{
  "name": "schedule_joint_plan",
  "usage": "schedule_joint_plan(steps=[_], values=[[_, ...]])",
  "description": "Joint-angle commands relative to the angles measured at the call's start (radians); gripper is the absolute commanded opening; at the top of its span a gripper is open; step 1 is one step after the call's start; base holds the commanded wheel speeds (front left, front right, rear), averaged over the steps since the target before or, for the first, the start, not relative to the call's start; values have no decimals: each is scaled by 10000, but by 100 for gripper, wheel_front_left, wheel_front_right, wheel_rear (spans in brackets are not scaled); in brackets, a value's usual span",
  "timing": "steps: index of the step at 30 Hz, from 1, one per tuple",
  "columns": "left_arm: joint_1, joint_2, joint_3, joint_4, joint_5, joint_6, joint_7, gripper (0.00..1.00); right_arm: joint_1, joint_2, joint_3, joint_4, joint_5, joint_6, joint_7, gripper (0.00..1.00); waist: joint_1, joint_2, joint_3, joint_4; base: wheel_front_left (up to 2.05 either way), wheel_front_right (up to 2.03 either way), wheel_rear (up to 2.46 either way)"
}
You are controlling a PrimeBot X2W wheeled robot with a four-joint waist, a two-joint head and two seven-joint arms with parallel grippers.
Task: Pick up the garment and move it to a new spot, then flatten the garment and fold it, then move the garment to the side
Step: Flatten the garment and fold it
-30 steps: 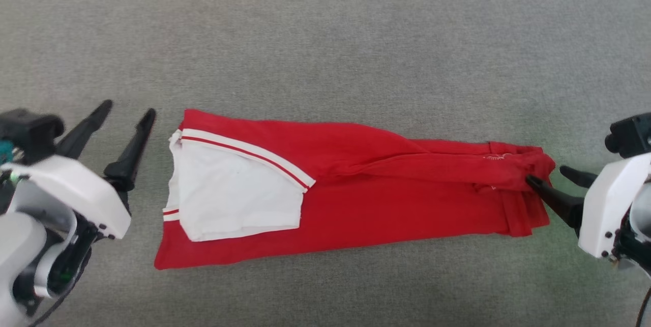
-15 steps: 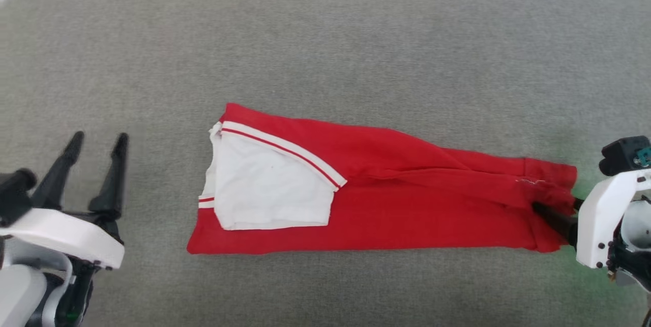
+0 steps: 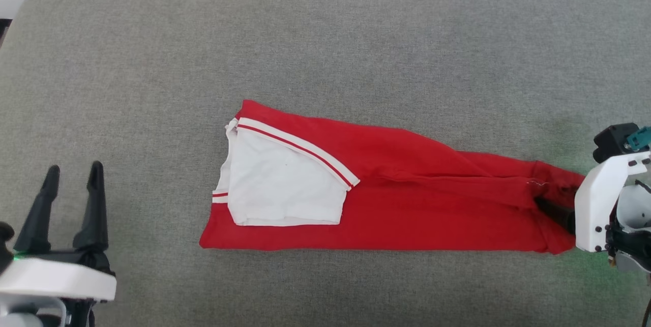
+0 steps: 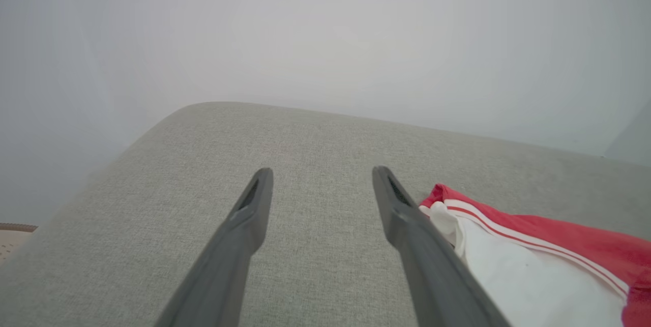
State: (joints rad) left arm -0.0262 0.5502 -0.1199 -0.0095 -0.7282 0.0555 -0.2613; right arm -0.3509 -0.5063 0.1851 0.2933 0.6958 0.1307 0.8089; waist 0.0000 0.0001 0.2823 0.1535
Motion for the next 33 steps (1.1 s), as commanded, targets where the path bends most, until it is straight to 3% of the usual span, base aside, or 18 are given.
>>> schedule_joint_plan(steps=[1,8,16,24,33], values=[[148,-80,152,-9,232,-99,-44,100,167,377,389,336,43,-3,7,100,0,-1,8,-7,0,0,0],[520,-1075,1325,-139,988,-930,-44,100,-12,191,405,412,212,-4,167,100,0,-1,-6,-114,0,0,0],[613,-2108,2128,-290,1722,-1613,-44,100,80,-315,190,-958,525,-3,543,100,0,-1,-92,-243,0,0,0],[576,-2796,2404,-297,2177,-1836,-45,100,529,-906,-530,-2768,221,-3,639,100,0,-1,-192,-434,0,0,0],[508,-2832,2115,-383,2110,-1862,-45,100,1346,-1099,-1384,-3836,-399,-3,150,100,0,-1,-304,-610,0,0,0]])
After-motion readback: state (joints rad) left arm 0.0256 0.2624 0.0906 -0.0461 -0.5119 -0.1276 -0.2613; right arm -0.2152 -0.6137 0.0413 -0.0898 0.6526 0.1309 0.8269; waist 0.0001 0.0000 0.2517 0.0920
